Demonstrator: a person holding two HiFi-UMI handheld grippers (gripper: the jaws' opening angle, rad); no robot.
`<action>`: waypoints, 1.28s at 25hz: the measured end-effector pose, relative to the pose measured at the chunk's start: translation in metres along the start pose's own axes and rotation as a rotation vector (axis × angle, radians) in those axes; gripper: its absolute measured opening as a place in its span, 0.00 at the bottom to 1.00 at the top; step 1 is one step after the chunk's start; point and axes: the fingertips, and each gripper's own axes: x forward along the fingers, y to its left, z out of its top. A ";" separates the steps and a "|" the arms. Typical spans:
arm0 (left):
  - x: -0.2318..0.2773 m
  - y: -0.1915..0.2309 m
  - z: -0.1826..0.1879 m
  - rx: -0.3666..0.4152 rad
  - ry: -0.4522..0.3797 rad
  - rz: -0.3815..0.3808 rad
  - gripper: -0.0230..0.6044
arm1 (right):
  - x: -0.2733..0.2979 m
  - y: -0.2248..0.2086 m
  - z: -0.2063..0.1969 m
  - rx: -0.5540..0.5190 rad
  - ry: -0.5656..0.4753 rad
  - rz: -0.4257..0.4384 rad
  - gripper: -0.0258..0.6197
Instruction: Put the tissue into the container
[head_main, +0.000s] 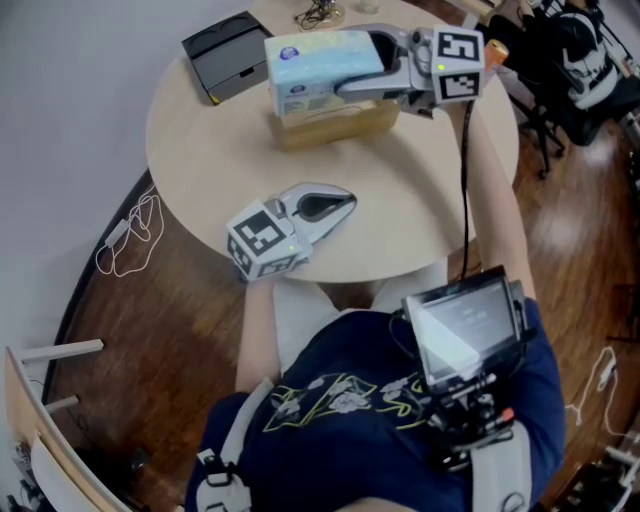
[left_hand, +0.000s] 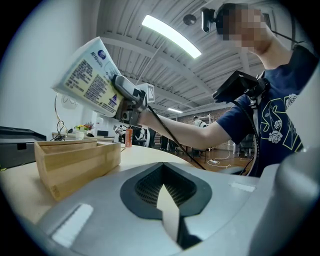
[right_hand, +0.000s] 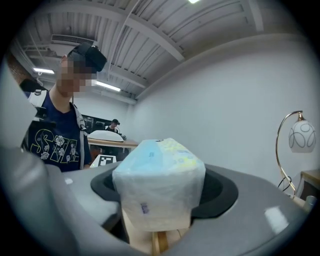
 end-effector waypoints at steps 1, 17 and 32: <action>0.000 0.000 -0.001 0.003 0.001 -0.001 0.04 | 0.002 -0.005 -0.001 0.006 -0.001 0.001 0.62; -0.001 -0.001 0.000 0.002 0.008 0.001 0.04 | 0.011 -0.053 -0.093 0.119 0.168 -0.047 0.62; -0.001 -0.001 0.000 0.007 0.007 -0.004 0.04 | 0.023 -0.054 -0.132 -0.003 0.511 -0.105 0.70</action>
